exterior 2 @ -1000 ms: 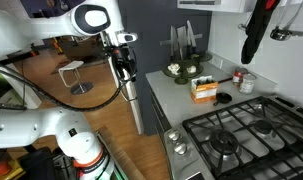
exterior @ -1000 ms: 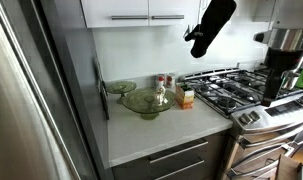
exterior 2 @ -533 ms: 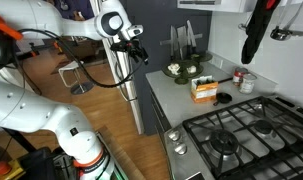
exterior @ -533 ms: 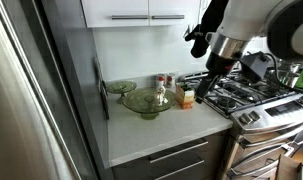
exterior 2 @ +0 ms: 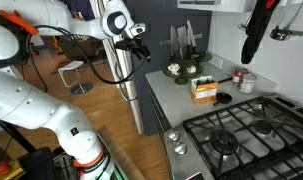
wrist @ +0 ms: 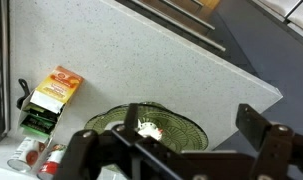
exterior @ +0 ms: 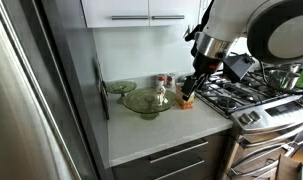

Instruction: Swap the bulbs of garlic on the holder

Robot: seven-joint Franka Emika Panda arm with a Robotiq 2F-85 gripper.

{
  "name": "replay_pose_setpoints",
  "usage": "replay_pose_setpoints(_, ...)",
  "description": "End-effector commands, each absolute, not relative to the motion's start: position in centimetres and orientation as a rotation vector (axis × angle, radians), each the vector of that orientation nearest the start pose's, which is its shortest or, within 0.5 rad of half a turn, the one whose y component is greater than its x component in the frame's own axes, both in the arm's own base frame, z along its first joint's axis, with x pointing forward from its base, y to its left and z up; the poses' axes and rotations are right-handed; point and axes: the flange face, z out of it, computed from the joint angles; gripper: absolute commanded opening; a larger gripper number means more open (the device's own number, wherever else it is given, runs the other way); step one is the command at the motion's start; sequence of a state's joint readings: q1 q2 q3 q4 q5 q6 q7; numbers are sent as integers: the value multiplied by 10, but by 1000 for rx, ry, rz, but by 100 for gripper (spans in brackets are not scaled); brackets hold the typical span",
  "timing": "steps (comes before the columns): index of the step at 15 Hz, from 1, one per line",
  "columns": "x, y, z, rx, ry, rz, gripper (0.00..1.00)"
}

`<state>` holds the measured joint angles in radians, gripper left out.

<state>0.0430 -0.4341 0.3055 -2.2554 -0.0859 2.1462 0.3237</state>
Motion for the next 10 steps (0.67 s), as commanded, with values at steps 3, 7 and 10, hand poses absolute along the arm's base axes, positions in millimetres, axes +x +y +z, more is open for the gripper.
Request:
replay_pose_setpoints(3, 424, 168, 557, -3187, -87, -571, 100)
replay_pose_setpoints(7, 480, 170, 549, -3106, 229, -736, 100)
replay_pose_setpoints(10, 520, 167, 539, -3076, 485, -807, 100)
